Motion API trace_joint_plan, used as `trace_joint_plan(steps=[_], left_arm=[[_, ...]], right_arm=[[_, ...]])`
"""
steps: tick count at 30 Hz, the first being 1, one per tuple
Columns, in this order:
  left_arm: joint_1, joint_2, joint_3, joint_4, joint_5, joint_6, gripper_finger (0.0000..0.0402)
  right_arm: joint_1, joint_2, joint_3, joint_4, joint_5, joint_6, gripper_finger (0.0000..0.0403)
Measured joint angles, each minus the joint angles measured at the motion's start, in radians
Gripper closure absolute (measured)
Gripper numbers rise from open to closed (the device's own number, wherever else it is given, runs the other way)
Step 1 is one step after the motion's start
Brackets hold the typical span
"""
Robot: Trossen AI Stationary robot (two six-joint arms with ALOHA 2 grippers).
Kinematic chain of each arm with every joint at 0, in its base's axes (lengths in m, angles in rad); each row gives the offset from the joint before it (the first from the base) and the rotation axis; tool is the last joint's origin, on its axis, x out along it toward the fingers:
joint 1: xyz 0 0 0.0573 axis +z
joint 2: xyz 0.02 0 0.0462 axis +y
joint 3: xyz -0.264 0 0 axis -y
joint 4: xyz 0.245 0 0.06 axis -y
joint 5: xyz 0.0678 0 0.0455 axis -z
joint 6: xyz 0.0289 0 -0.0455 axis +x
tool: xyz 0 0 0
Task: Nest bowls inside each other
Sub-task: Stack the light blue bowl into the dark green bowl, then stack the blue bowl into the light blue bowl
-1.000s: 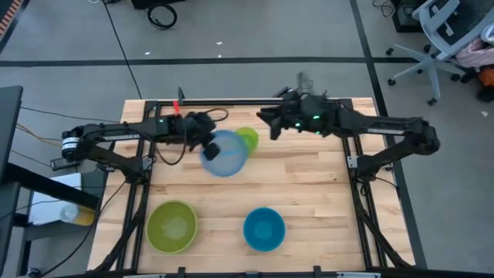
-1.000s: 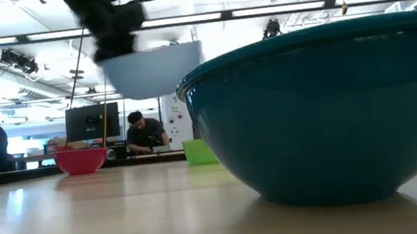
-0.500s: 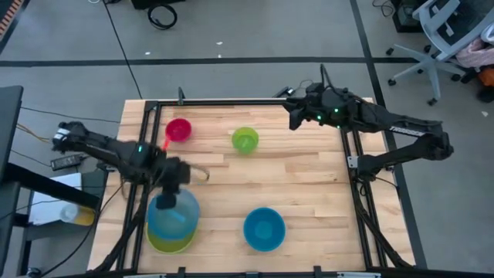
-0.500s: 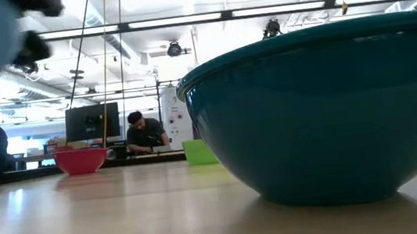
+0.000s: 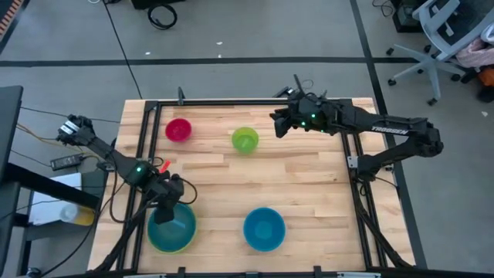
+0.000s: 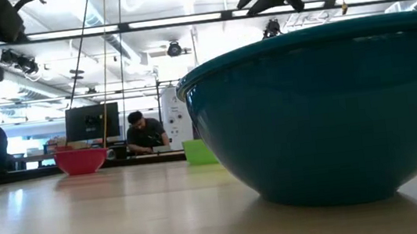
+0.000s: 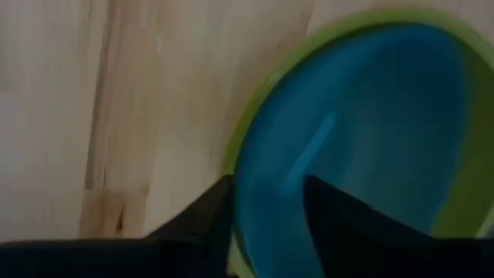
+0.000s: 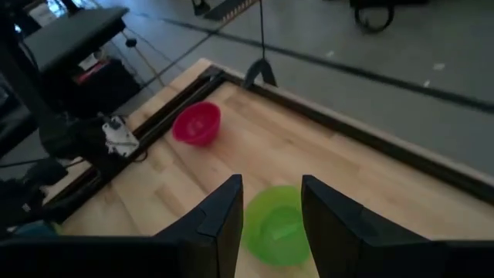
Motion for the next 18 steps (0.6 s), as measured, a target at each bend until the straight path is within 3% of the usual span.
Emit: trace_joint_plan(steps=[4, 7, 12, 18], left_arm=[[0.014, -0.001, 0.026, -0.052, 0.018, -0.047, 0.0163], [0.045, -0.011, 0.064, -0.114, -0.044, -0.029, 0.0144], [0.192, -0.075, 0.096, -0.162, -0.260, 0.043, 0.0147], [0.491, -0.120, 0.095, -0.078, -0.274, 0.297, 0.0172]], right_arm=[[0.000, 0.023, 0.000, -0.002, -0.019, 0.051, 0.0265], [0.000, 0.033, 0.000, -0.014, -0.023, 0.079, 0.0265], [-0.014, 0.068, 0.000, -0.049, -0.066, 0.122, 0.0266], [-0.032, 0.124, 0.000, -0.120, -0.250, 0.221, 0.0266]])
